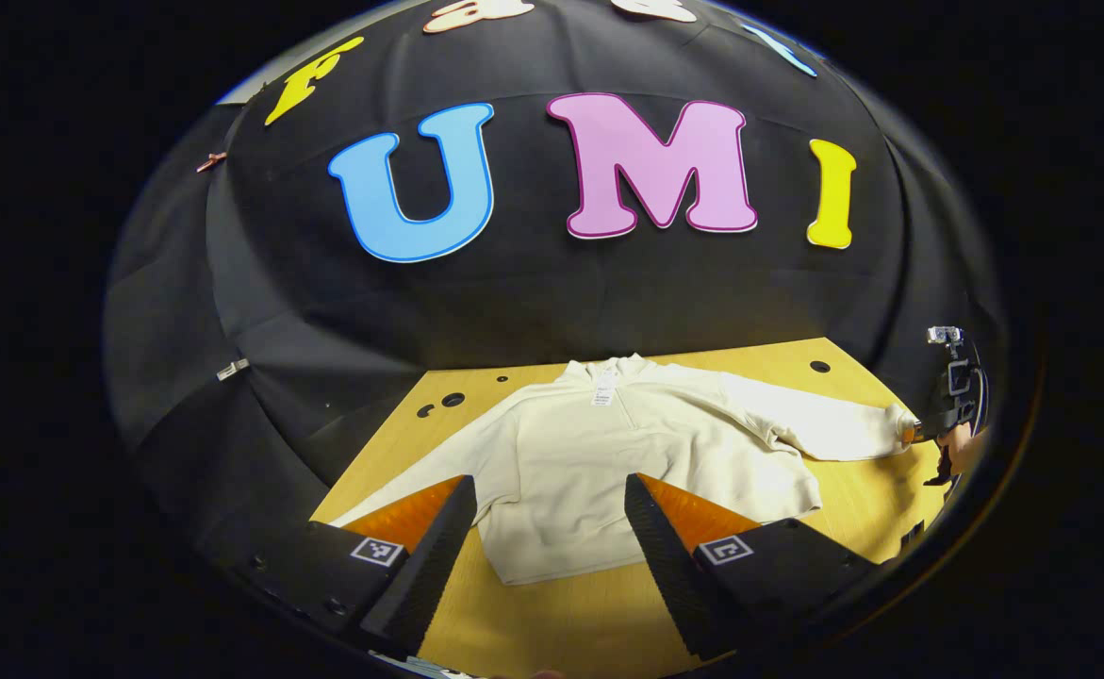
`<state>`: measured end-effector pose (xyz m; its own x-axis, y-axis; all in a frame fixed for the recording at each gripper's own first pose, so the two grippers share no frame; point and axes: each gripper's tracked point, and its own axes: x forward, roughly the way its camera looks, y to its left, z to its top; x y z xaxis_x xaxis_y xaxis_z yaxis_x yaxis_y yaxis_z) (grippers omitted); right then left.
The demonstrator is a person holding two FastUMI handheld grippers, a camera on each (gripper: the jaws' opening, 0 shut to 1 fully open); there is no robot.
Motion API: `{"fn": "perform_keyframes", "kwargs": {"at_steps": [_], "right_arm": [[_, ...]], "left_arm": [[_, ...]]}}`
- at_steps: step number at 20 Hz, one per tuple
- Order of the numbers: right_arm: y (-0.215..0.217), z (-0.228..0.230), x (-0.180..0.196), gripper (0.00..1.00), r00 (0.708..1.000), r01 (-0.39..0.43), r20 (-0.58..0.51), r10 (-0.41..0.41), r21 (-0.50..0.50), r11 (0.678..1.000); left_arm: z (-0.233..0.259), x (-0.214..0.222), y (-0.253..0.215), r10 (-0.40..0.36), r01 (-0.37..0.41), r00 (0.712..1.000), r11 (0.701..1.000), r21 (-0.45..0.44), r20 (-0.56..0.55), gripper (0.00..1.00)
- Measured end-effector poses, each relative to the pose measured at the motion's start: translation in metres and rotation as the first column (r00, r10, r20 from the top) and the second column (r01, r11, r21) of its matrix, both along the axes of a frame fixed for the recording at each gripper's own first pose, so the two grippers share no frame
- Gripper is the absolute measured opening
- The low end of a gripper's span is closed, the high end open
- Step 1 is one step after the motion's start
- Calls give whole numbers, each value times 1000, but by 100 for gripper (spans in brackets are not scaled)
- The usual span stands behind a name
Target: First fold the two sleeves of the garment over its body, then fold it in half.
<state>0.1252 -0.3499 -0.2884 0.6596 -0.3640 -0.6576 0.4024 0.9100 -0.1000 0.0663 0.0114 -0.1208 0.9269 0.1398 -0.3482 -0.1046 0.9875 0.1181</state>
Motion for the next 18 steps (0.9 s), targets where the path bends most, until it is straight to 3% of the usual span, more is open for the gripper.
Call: {"fn": "perform_keyframes", "kwargs": {"at_steps": [1,2,9,18], "right_arm": [[0,1,-1,14,1000,3,-2,-3,-2,1000],[1,4,1,8,1000,2,5,-2,-4,1000],[49,69,25,8,988,-104,115,105,-11,994],[131,139,95,8,948,-236,209,239,-38,971]], "left_arm": [[0,-2,0,1,-1,1000,1000,1,0,98],[1,-2,1,2,-2,1000,1000,4,3,98],[4,-9,11,23,-23,1000,1000,-4,20,98],[1,-26,51,120,-119,993,993,-14,17,98]]}}
